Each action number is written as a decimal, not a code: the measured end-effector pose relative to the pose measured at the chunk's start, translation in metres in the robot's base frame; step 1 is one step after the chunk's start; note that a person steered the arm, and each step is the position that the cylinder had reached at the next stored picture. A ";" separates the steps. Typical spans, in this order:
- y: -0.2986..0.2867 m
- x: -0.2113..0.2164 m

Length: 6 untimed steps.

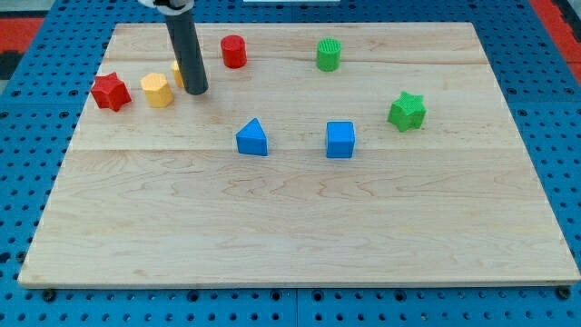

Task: Place the heart vertically above the yellow hexagon

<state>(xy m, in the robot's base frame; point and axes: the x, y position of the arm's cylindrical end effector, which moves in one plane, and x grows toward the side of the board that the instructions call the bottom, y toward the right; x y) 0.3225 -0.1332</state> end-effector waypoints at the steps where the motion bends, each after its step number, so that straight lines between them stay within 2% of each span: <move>1: 0.000 -0.031; 3: -0.001 -0.089; 4: 0.000 -0.057; 6: -0.015 -0.043</move>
